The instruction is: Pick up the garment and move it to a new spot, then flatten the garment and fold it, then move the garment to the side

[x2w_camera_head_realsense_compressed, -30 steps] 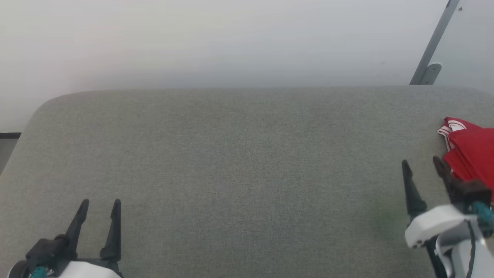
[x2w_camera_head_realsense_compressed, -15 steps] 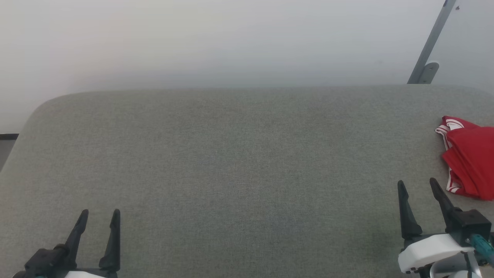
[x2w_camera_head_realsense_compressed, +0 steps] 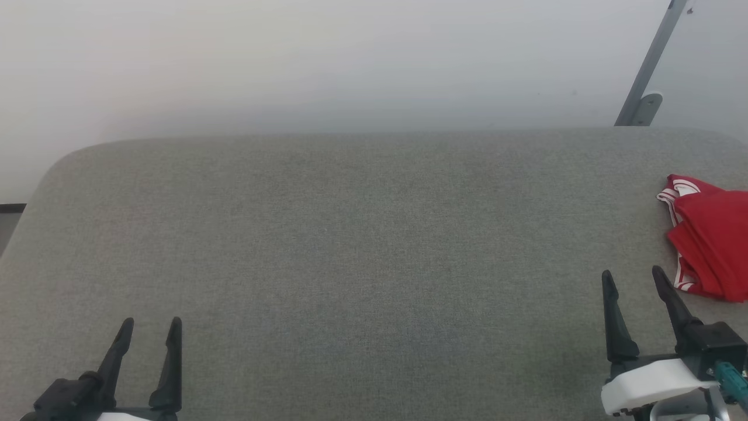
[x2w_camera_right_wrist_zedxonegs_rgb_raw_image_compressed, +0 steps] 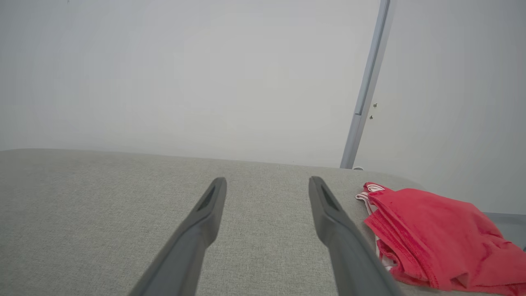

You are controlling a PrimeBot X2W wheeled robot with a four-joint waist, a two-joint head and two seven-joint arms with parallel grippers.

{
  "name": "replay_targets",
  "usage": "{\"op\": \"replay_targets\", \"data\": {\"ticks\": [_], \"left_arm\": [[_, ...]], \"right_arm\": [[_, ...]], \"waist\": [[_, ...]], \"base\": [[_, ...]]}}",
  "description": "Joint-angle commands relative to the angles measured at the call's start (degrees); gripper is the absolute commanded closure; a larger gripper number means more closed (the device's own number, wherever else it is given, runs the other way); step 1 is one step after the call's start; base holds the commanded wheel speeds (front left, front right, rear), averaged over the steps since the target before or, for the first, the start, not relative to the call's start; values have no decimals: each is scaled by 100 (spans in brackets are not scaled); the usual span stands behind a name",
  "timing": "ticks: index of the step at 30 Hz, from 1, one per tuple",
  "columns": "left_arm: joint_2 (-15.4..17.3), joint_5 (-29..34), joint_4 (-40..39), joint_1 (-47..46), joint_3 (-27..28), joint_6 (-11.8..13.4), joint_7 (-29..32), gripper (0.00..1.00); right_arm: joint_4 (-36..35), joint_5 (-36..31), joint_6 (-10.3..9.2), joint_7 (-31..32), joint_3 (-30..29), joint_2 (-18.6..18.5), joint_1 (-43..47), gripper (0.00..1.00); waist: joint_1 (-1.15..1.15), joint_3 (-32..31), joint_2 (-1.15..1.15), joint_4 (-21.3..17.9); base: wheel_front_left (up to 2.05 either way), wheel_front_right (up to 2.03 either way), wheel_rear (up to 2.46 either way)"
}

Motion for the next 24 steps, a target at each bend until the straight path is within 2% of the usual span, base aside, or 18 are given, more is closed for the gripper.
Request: {"op": "replay_targets", "data": {"ticks": [1,6,7,11,24], "left_arm": [[18,-49,-26,55,0,-8,-25,0],[13,-102,-72,71,12,-8,-25,0],[4,-60,-55,1,8,0,1,100],[-114,-121,116,-2,-27,1,34,100],[-270,-1317,221,-228,7,-1,377,100]], "right_arm": [[-39,-30,-11,-29,8,20,32,0],[-60,-63,-11,-29,32,32,42,0],[-40,-47,0,-1,20,18,1,100],[169,17,1,50,0,46,49,100],[267,1481,0,409,0,54,-88,100]], "waist": [[0,-1,0,3],[0,-10,0,13],[0,-10,0,12],[0,-11,0,11],[0,-10,0,-2]], "base": [[0,0,0],[0,0,0],[0,0,0],[0,0,0],[0,0,0]]}}
